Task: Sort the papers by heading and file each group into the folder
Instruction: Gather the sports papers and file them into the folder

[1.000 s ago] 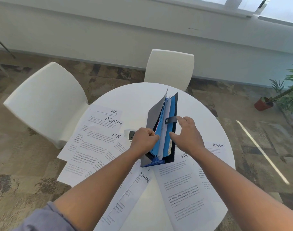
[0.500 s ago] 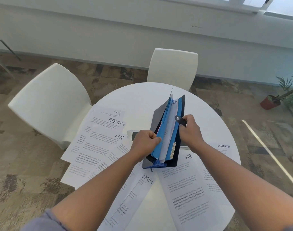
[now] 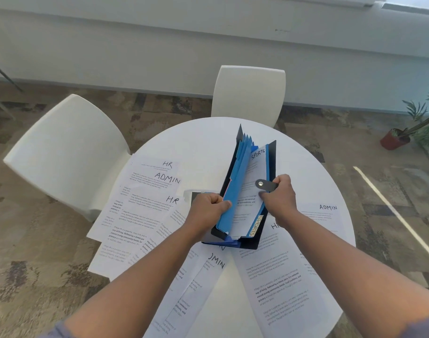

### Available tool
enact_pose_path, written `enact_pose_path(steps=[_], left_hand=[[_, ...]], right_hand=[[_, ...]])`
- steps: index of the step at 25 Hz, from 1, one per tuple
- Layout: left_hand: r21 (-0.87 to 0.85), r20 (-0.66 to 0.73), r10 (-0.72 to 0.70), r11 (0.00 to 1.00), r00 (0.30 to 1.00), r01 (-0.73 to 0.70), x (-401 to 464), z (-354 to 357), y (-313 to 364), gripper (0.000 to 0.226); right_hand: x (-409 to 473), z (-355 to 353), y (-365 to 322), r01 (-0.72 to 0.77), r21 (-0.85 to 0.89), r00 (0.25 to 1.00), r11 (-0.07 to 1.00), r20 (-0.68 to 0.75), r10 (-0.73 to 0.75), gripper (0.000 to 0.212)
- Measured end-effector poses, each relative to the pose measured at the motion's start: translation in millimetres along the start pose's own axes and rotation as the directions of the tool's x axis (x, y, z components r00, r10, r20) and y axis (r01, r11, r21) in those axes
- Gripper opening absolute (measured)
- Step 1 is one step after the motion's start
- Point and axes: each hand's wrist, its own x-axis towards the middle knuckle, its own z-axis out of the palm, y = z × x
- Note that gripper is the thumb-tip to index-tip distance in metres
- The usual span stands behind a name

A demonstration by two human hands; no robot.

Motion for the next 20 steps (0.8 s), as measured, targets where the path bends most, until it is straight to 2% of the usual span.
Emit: enact_pose_path(steps=[4, 7, 9, 11, 14, 16, 17, 20], left_hand=[[0.013, 0.02, 0.001, 1.0, 1.0, -0.002, -0.4, 1.2, -0.3, 0.031], [0.197, -0.011, 0.08, 0.977, 0.997, -0.076, -3.4, 8.1, 2.8, 0.03], [0.414, 0.002, 0.199, 0.892, 0.98, -0.182, -9.4, 14.2, 7.8, 0.025], [0.564, 0.063, 0.273, 0.783, 0.96, -0.26, -18.5, 21.9, 13.0, 0.039], [0.631, 0.153, 0.341, 0.689, 0.928, -0.357, -27.0, 32.5, 15.1, 0.046], [0.627, 0.253, 0.325, 0.663, 0.911, -0.41, -28.3, 37.7, 11.2, 0.047], [0.619, 0.324, 0.272, 0.664, 0.906, -0.42, -28.8, 40.6, 8.2, 0.052], [0.496, 0.505, 0.095, 0.781, 0.858, -0.379, -30.4, 52.0, 2.5, 0.058]], right_hand=[[-0.4, -0.2, 2.2, -0.006, 0.109, 0.999, 0.994, 0.04, 0.002, 0.024], [-2.5, 1.1, -0.3, -0.048, 0.216, 0.996, 0.975, 0.09, 0.03, 0.011], [-5.5, 1.4, -2.2, -0.066, 0.295, 0.992, 0.953, 0.119, 0.032, 0.015], [-6.5, 1.7, -1.4, -0.081, 0.37, 0.989, 0.926, 0.148, 0.027, 0.019], [-5.2, 0.1, 3.5, -0.112, 0.399, 0.981, 0.91, 0.189, 0.038, 0.037], [-2.1, -0.7, 7.2, -0.132, 0.416, 0.978, 0.9, 0.205, 0.048, 0.049], [-0.6, -0.9, 9.8, -0.138, 0.423, 0.977, 0.895, 0.205, 0.054, 0.051], [10.6, -4.6, 23.2, -0.112, 0.352, 0.989, 0.929, 0.13, 0.07, 0.039]])
